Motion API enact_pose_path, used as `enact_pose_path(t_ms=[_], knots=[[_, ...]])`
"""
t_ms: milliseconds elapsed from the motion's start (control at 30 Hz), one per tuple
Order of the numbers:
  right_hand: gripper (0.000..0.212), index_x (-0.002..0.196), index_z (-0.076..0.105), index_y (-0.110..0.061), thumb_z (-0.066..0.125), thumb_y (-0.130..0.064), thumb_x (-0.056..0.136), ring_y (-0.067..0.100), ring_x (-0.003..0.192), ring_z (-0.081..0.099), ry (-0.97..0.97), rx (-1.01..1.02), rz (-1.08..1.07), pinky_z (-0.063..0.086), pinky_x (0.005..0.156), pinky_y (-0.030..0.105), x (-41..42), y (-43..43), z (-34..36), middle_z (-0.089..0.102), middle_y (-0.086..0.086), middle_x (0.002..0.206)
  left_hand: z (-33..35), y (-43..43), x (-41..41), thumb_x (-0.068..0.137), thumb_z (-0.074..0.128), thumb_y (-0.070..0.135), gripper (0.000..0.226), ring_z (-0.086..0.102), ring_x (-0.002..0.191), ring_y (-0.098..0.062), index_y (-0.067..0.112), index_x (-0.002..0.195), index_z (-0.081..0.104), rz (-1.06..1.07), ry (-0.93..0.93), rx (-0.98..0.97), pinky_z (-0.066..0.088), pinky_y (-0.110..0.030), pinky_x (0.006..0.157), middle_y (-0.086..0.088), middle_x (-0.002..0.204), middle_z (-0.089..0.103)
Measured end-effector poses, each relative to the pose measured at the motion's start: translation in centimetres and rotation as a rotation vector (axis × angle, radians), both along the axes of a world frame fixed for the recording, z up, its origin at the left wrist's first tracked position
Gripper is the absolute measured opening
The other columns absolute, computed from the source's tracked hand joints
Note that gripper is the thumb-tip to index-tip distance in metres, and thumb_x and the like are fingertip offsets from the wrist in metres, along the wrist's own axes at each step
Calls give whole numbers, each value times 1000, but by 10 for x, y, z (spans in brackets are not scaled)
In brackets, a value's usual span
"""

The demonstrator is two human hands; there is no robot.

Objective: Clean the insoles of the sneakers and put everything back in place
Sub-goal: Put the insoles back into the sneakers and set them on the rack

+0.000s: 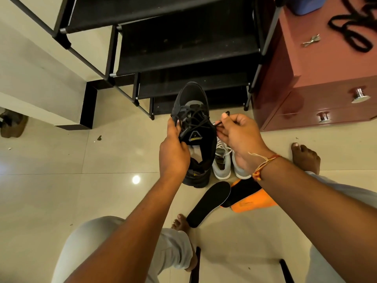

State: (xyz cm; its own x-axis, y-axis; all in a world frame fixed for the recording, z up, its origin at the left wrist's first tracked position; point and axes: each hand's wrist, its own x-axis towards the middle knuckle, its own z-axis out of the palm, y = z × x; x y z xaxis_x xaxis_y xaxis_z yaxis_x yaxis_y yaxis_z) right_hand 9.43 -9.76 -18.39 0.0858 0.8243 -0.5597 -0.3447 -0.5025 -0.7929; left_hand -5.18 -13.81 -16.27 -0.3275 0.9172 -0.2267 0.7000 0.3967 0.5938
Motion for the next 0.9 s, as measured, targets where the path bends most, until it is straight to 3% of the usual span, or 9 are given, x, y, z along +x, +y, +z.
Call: enact_pose_path(t_ms=[167,300,433,500,567,667,767,900], knots=[[15,92,61,-11,57,-23,101,13,84,70,30,33,-84,58,77,24,13,11,11,70,7,89,1,-1,-2,102,48,3,70,58,86,-6,28,159,16,11,24,-4,54,-36,95,10,101,60],[16,96,62,-13,55,-26,102,11,86,70,-27,25,50,58,76,25,12,9,10,69,1,86,2,-2,2,100,49,-1,74,60,93,-4,30,159,17,21,24,8,54,-35,97,2,123,68],[11,97,67,-20,58,-25,100,6,81,65,-131,84,209,51,67,16,10,8,7,68,-3,85,1,-5,7,98,50,-3,78,66,105,-9,32,160,17,-44,27,42,53,-30,96,9,136,63],[7,97,69,-22,62,-23,98,2,77,64,-174,113,287,50,68,16,8,6,4,68,-5,84,-2,-6,8,98,50,-2,79,68,100,-9,34,159,17,-79,29,61,56,-28,90,10,132,65],[7,101,68,-21,66,-20,95,8,87,68,-223,97,296,55,77,21,7,4,-1,71,-2,90,-5,-7,8,98,50,-2,79,66,91,-3,39,158,19,-102,22,75,59,-25,83,11,125,67],[33,115,64,-21,76,-32,86,17,104,67,-299,75,337,57,91,34,7,1,-8,69,2,108,-7,-6,7,97,49,-5,76,56,96,13,41,155,29,-97,-54,100,46,-4,81,18,134,61],[62,131,53,-30,83,-36,77,17,114,62,-387,139,507,56,93,39,8,-3,-12,65,-3,121,-6,-5,5,98,48,-6,67,48,97,25,38,149,44,-45,-136,139,34,8,77,21,131,58],[55,134,55,-33,72,-17,84,18,101,68,-720,317,497,59,86,39,7,-5,-17,72,-5,105,-4,-2,5,99,54,1,52,37,107,26,32,141,55,-28,-199,158,30,11,78,23,132,54]])
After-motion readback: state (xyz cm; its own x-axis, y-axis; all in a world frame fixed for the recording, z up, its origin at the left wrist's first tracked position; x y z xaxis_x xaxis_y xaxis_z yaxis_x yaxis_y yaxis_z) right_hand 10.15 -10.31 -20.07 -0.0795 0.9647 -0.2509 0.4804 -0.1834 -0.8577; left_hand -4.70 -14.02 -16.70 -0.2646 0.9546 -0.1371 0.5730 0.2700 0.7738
